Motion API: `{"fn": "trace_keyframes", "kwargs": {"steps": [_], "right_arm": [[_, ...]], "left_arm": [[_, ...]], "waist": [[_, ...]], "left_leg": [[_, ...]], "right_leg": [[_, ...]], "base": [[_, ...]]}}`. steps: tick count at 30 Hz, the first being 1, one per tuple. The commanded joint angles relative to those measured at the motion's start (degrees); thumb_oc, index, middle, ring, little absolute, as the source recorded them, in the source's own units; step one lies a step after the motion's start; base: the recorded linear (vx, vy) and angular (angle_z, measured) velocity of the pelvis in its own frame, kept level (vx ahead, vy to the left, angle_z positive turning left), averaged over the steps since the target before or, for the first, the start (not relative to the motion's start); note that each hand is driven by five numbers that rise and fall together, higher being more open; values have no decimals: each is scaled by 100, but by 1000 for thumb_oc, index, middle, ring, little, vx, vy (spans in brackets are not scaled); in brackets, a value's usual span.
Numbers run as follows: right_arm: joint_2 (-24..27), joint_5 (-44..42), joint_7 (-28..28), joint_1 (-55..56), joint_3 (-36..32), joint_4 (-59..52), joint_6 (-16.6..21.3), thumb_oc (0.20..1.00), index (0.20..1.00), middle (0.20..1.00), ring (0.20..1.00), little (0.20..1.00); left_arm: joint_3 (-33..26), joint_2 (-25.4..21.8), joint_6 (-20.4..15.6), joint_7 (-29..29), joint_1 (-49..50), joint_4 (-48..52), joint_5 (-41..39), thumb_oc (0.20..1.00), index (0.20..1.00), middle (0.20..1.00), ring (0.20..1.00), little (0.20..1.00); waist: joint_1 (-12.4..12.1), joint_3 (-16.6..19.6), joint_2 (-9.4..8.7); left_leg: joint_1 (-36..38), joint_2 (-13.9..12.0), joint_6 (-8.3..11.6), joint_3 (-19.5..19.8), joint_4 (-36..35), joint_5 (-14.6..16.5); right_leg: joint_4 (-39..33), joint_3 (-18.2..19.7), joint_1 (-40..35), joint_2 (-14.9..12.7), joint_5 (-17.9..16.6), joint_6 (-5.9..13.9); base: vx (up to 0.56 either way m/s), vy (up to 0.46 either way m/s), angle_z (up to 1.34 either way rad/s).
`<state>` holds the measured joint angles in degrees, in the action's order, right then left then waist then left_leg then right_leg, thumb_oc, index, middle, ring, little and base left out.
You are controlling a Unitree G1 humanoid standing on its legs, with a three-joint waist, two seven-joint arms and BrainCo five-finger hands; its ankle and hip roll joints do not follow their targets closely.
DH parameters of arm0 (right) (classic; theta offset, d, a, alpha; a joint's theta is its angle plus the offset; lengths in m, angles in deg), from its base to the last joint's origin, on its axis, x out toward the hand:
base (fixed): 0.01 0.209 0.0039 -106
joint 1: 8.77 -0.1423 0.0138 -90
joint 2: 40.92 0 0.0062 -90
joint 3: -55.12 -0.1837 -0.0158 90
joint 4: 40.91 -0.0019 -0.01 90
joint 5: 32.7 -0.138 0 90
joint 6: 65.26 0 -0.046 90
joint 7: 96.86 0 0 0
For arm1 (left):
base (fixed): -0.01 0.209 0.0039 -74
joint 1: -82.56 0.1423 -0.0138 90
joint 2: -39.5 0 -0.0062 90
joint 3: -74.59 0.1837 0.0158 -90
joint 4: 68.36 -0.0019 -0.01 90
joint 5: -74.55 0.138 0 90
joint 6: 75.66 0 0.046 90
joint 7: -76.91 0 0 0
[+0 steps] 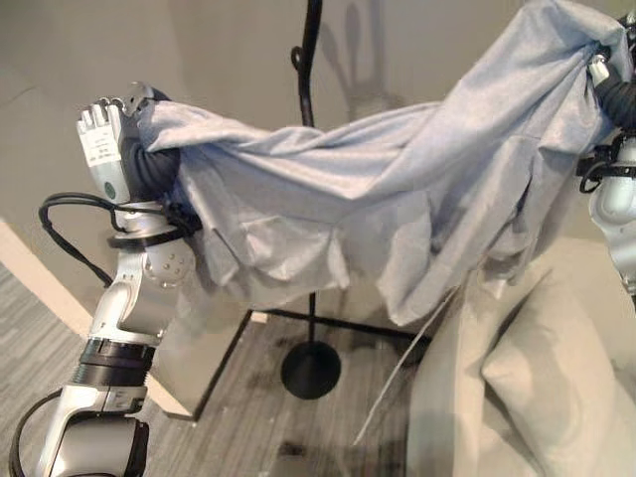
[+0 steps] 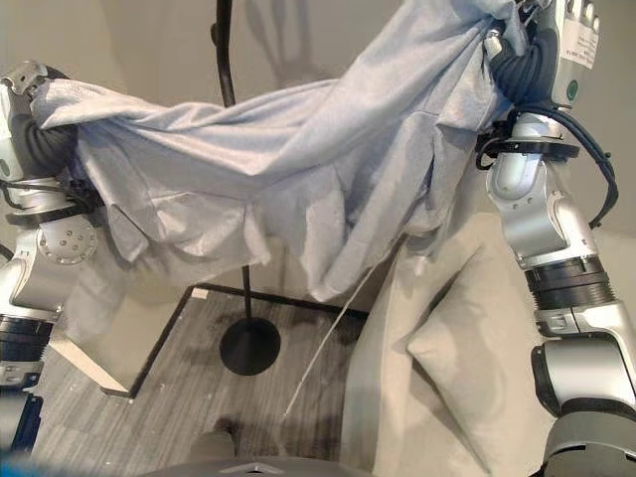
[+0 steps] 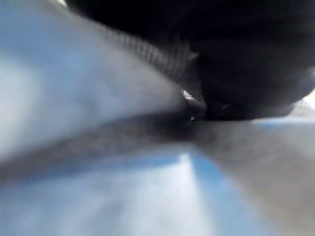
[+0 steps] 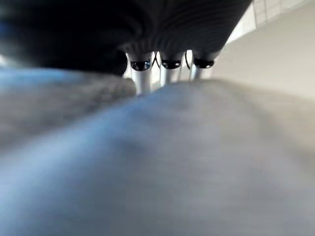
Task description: Hang the clothes on the sofa on the clothes rack.
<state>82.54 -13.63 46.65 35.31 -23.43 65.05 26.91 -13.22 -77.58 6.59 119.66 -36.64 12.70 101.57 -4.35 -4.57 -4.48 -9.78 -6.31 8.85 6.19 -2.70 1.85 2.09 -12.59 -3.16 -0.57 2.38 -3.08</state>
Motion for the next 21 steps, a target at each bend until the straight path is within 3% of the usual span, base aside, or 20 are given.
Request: {"fn": "trace_keyframes", "kwargs": {"steps": [1,4,9,14,21], "right_arm": [[196,-388,-110,-680,205,701,-1,200,200,200,200,200],[204,-380,-90,-762,302,811,-45,200,200,200,200,200],[227,-599,-104,-1383,824,2035,-157,200,200,200,200,200],[319,-824,61,-1965,1312,2894,-216,200,200,200,200,200],[273,-879,427,-2088,1704,3661,-257,200,200,200,200,200]], "left_arm": [[-198,-423,-18,37,-379,51,-418,200,200,200,200,200],[-132,-491,-18,3,-452,8,-426,200,200,200,200,200],[283,-883,1,32,-931,-464,-560,200,200,200,200,200],[697,-1013,27,-140,-1220,-983,-742,200,200,200,200,200],[979,-638,-40,-443,-1024,-1197,-926,200,200,200,200,200]], "waist": [[-258,359,-52],[-304,505,-80],[-403,760,-265],[-360,866,-263],[-330,900,-295]], "left_leg": [[-162,74,-155,-170,101,-812],[-49,112,-153,-231,197,-933],[78,351,-394,-560,407,-700],[124,471,-531,-755,424,-572],[144,620,-619,-847,344,-506]], "right_leg": [[-386,-151,-1016,-76,732,615],[-343,-151,-1160,-168,791,654],[-41,-100,-1155,-516,822,875],[184,-61,-1008,-688,761,1026],[208,-69,-911,-777,602,1140]], "base": [[314,119,-53],[289,122,-37],[244,157,-41],[122,116,-10],[105,83,-1]]}}
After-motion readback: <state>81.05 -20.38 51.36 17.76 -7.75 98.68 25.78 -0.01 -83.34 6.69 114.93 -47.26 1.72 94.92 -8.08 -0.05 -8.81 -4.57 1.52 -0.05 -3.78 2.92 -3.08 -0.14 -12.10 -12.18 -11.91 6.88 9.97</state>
